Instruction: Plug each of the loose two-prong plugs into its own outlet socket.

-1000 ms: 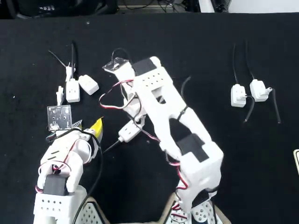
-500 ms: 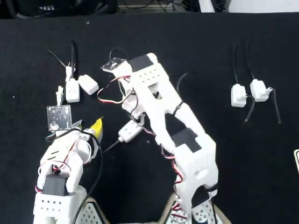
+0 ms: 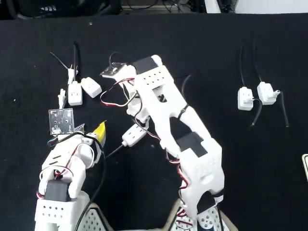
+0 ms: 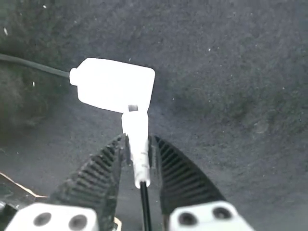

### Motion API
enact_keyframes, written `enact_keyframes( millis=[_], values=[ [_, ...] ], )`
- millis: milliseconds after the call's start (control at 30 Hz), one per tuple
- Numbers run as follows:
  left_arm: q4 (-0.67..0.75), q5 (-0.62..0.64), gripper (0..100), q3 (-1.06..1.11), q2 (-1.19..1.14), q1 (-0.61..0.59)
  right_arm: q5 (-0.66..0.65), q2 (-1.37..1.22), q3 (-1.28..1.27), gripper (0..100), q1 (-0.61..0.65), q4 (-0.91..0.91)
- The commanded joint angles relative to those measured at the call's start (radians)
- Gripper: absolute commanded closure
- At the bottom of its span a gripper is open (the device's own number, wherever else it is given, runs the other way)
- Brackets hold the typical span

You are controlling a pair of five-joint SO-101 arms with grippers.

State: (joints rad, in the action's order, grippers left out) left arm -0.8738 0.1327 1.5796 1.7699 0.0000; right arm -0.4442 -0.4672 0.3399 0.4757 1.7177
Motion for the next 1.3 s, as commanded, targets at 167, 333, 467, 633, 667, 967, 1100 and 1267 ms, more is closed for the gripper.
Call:
enact_keyframes(
  millis=[167,333,467,633,667,967,1100,1267],
  values=[
    [0.018,-0.006,80,-0.012,0.011,-0.008,-0.032,-0.01,0.045,98.8,0.008,-0.015],
    [0.018,-0.006,80,-0.012,0.011,-0.008,-0.031,-0.065,0.054,98.8,0.008,-0.032],
    [0.018,-0.006,80,-0.012,0.011,-0.008,-0.031,-0.067,0.054,98.8,0.008,-0.058],
    [0.018,-0.006,80,-0.012,0.011,-0.008,-0.035,-0.065,0.054,98.8,0.008,-0.058],
    [0.018,-0.006,80,-0.012,0.011,-0.008,-0.037,-0.065,0.054,98.8,0.008,-0.058],
    [0.018,-0.006,80,-0.012,0.011,-0.008,-0.032,-0.065,0.205,98.8,0.008,0.048],
    [0.018,-0.006,80,-0.012,0.011,-0.008,-0.037,-0.074,0.193,98.8,0.008,0.041],
    [0.018,-0.006,80,-0.012,0.011,-0.008,-0.038,-0.073,0.16,98.8,0.008,0.041]
  ],
)
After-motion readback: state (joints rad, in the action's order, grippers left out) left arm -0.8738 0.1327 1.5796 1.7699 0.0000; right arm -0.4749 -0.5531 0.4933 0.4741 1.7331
